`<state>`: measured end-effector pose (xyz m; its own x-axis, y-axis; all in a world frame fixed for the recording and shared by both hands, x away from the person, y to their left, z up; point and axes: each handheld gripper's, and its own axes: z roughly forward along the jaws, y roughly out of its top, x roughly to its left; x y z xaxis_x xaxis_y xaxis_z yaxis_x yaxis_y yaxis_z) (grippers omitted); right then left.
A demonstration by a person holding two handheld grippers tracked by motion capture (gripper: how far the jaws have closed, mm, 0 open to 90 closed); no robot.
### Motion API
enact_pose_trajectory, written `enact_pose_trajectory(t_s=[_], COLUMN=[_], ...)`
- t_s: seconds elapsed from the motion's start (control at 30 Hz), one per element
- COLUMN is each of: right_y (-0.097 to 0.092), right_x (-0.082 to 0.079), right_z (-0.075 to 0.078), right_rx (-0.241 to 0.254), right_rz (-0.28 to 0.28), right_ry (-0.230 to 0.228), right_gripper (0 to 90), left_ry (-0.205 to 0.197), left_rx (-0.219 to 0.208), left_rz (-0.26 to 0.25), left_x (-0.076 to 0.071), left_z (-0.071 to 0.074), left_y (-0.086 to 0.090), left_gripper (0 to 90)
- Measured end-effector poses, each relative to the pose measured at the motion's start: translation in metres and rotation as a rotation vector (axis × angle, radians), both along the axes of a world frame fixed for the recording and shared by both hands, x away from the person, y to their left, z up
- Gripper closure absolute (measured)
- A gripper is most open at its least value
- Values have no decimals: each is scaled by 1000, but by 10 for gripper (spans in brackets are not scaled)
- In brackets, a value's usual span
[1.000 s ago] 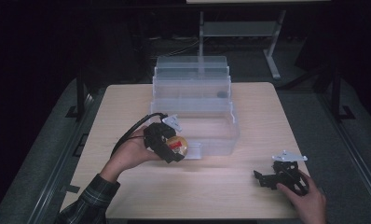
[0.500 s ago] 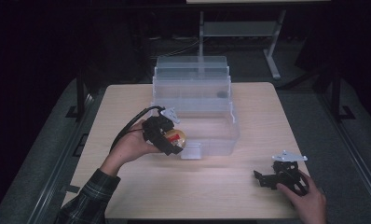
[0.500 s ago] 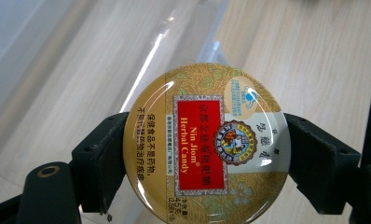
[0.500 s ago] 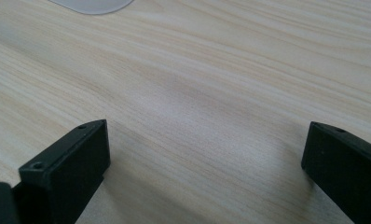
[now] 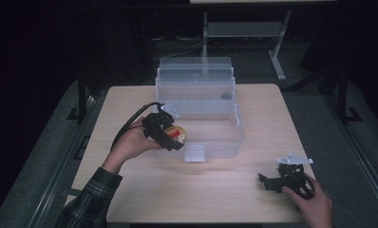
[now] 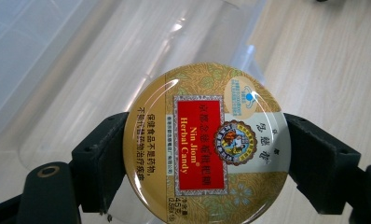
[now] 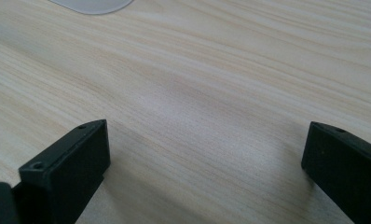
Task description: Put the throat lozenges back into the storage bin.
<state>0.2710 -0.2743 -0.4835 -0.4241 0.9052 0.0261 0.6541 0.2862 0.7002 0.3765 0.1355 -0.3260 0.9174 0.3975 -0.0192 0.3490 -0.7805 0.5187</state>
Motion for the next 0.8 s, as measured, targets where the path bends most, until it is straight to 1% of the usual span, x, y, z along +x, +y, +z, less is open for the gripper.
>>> enact_pose_trajectory(t_s=[0.03,0.13,0.2,0.27,0.33,0.37,0.6,0.8], right_y=[0,0,0,0,0,0,0,0], right_x=[0,0,0,0,0,0,0,0], right_z=[0,0,0,0,0,0,0,0], right_rx=[0,0,0,-1,-1,0,-1,-1], right_rz=[0,0,0,-1,-1,-1,0,0], right_ry=[0,0,0,0,0,0,0,0], right_gripper=[5,5,5,5,5,5,5,5], left_ry=[2,0,6,1,2,3,12,9], left_rx=[-6,2,4,5,1,6,6,14], left_rz=[14,17,28,40,46,43,92,113], left_x=[2,5,7,11,12,13,22,30], left_z=[0,0,0,0,-1,-1,-6,-9], left_y=[1,2,3,5,6,6,15,21], left_gripper=[195,195,195,195,195,195,195,195])
